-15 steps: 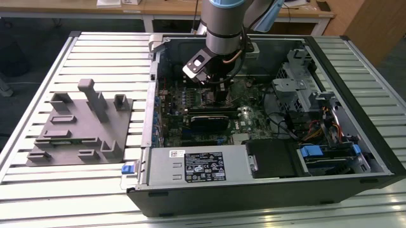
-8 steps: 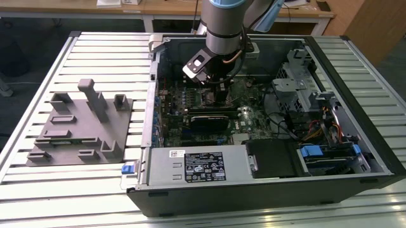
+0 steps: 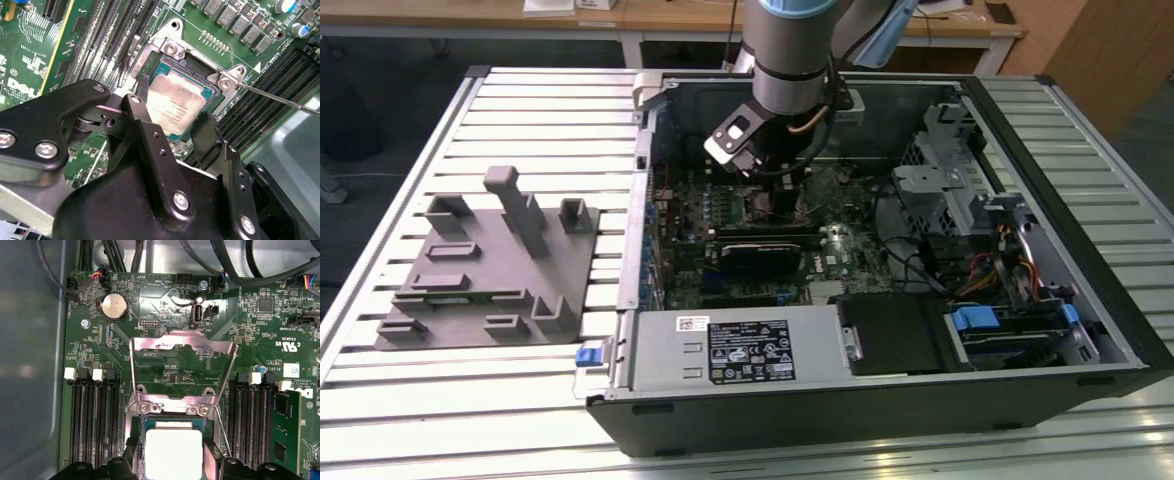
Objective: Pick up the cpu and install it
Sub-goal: 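Place the cpu into insertion slot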
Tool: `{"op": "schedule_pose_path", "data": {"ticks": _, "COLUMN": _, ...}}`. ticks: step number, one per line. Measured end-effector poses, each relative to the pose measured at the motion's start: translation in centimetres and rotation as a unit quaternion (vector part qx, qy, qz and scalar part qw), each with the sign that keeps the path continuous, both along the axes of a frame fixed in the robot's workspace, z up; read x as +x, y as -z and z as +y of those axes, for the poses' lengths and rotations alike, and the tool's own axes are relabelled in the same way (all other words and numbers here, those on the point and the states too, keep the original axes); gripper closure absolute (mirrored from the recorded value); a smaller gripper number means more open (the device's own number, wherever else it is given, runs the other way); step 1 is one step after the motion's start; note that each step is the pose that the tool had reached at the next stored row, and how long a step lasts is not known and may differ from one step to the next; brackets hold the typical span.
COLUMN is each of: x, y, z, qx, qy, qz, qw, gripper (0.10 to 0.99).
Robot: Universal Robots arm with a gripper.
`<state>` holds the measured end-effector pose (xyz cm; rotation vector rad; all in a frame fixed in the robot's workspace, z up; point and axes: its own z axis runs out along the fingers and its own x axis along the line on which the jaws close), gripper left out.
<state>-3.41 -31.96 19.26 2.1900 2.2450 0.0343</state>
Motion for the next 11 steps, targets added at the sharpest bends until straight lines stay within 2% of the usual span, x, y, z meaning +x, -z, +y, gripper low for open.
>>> {"op": "schedule_pose_path", "data": {"ticks": 5, "x": -0.07, "y": 0.06, "z": 0.03, "qx": 0.0050, "qy": 0.001, "qz": 0.0000, "qw": 1.0000, "gripper": 0.475}}
{"op": "schedule_pose_path", "data": {"ticks": 11, "x": -0.07, "y": -0.01, "z": 0.04, "qx": 0.0054, "qy": 0.006, "qz": 0.0000, "qw": 1.0000, "gripper": 0.475}}
